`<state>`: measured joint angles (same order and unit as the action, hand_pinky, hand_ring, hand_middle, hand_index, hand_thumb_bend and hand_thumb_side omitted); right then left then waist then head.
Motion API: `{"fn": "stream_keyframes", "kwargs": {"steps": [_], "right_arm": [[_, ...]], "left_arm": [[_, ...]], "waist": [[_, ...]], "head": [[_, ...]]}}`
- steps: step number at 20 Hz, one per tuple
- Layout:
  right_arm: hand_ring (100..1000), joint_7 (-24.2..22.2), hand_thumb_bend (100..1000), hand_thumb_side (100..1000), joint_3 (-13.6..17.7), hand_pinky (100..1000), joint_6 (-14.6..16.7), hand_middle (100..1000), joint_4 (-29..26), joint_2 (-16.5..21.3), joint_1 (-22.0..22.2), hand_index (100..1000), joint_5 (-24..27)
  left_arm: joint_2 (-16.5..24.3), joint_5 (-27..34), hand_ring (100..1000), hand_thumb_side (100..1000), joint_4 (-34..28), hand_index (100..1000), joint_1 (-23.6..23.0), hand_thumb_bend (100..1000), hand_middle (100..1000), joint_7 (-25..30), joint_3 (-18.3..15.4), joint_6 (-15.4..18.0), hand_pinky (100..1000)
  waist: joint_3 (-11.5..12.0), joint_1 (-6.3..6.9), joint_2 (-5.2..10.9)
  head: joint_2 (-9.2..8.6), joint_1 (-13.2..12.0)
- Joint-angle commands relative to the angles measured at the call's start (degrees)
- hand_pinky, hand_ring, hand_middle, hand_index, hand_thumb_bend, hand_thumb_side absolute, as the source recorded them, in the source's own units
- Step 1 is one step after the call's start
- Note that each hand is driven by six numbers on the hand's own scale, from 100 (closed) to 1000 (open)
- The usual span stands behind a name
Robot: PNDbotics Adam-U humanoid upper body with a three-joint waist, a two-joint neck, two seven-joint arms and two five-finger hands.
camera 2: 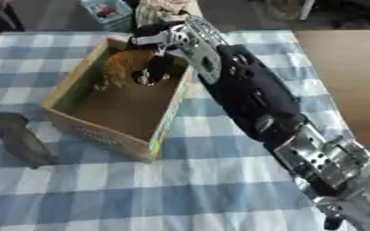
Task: Pick up objects on the table and place them in the box.
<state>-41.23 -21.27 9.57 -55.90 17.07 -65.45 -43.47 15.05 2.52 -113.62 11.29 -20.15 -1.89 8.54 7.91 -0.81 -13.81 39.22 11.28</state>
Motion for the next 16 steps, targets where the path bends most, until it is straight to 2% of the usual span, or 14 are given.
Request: {"fn": "stream_keyframes", "kwargs": {"steps": [1, 4, 5, 6, 7, 9, 10, 13, 16], "right_arm": [[762, -0.4, 100, 236, 0.4, 736, 1.2, 519, 0.5, 0.1, -1.0, 739, -0.8], [795, -1.0, 100, 241, 0.5, 756, 1.9, 565, 0.8, -0.1, -0.9, 819, -0.9], [811, -1.2, 100, 204, 0.5, 764, 2.1, 587, 0.9, -0.2, -0.9, 846, -1.0], [825, -1.5, 100, 241, 0.4, 771, 2.3, 616, 1.0, -0.2, -0.9, 870, -1.2], [839, -1.7, 100, 328, 0.5, 778, 2.6, 651, 1.1, -0.3, -0.9, 895, -1.3], [871, -1.8, 100, 598, 0.6, 792, 3.0, 726, 1.2, -0.3, -0.9, 942, -1.6], [882, -1.7, 100, 677, 0.7, 798, 3.1, 743, 1.2, -0.3, -1.0, 953, -1.9], [912, -1.6, 100, 766, 0.7, 809, 4.0, 782, 1.4, -0.4, -1.1, 980, -3.2], [922, -1.7, 100, 772, 0.8, 814, 5.1, 798, 2.0, -0.6, -1.3, 1000, -4.8]], "left_arm": [[0.3, 0.0, 545, 1000, -1.0, 797, 0.6, 113, 693, 0.2, 0.1, 0.0, 525], [0.3, 0.0, 545, 1000, -1.0, 797, 0.6, 113, 693, 0.2, 0.1, -0.1, 525], [0.3, 0.0, 545, 1000, -1.0, 797, 0.6, 113, 693, 0.2, 0.1, -0.1, 525], [0.3, 0.0, 545, 1000, -1.0, 797, 0.6, 113, 693, 0.2, 0.1, -0.1, 525], [0.3, 0.0, 545, 1000, -1.0, 797, 0.6, 113, 693, 0.2, 0.1, -0.1, 525], [0.3, 0.0, 545, 1000, -1.0, 797, 0.5, 113, 693, 0.2, 0.1, -0.1, 525], [0.2, 0.0, 545, 1000, -1.0, 797, 0.5, 113, 693, 0.2, 0.1, -0.2, 525], [0.2, 0.0, 545, 1000, -1.0, 797, 0.6, 113, 693, 0.2, 0.1, -0.2, 525], [0.2, 0.0, 545, 1000, -1.0, 797, 0.6, 114, 693, 0.2, 0.1, -0.3, 525]], "waist": [[0.1, 0.27, 0.85], [0.2, 0.25, 0.85], [0.2, 0.24, 0.85], [0.2, 0.24, 0.85], [0.2, 0.25, 0.85], [0.2, 0.25, 0.84], [0.3, 0.24, 0.83], [0.3, 0.17, 0.82], [0.3, 0.11, 0.81]], "head": [[-0.58, 0.2], [-0.69, 0.2], [-0.71, 0.2], [-0.72, 0.2], [-0.72, 0.3], [-0.74, 0.2], [-0.76, 0.3], [-0.85, 0.3], [-0.97, 0.3]]}}
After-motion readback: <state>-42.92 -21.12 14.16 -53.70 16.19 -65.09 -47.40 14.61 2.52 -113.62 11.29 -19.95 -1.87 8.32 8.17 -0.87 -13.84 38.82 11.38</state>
